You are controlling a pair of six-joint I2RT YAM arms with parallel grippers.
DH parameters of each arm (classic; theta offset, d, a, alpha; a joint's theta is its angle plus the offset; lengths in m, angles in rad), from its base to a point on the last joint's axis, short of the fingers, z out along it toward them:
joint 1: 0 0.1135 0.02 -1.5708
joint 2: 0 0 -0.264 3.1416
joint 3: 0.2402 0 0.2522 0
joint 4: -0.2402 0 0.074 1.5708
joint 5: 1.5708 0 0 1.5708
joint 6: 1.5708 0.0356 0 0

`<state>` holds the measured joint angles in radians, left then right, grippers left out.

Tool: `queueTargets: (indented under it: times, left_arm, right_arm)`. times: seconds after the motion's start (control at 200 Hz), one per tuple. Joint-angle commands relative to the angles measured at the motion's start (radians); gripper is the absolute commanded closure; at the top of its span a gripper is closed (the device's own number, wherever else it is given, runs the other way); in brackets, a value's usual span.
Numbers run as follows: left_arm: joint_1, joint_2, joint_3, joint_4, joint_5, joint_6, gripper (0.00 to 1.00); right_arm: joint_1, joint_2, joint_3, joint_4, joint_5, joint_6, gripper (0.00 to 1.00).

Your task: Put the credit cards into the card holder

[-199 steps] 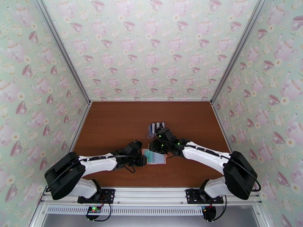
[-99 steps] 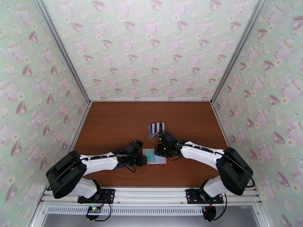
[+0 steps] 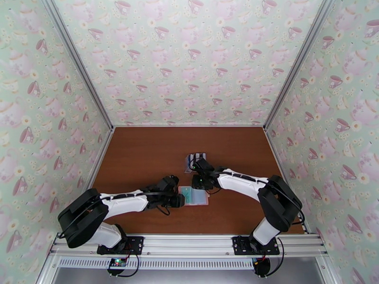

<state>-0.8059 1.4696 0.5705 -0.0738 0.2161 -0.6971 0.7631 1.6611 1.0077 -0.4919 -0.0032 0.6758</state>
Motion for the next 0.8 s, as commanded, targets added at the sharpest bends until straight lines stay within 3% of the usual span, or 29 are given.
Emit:
queueTargets:
  times: [0.0, 0.321, 0.796]
  left_arm:
    - [0.03, 0.041, -0.021, -0.122, -0.062, 0.033, 0.55]
    - [0.034, 0.025, -0.018, -0.095, -0.024, 0.038, 0.54]
    - [0.017, -0.136, 0.009, -0.086, 0.027, 0.034, 0.52]
  right_arm:
    - [-0.006, 0.018, 0.028, -0.05, 0.049, -0.034, 0.66]
    - [-0.005, 0.045, 0.034, -0.054, 0.06, -0.05, 0.66]
    - [-0.006, 0.082, 0.019, -0.03, 0.044, -0.05, 0.66]
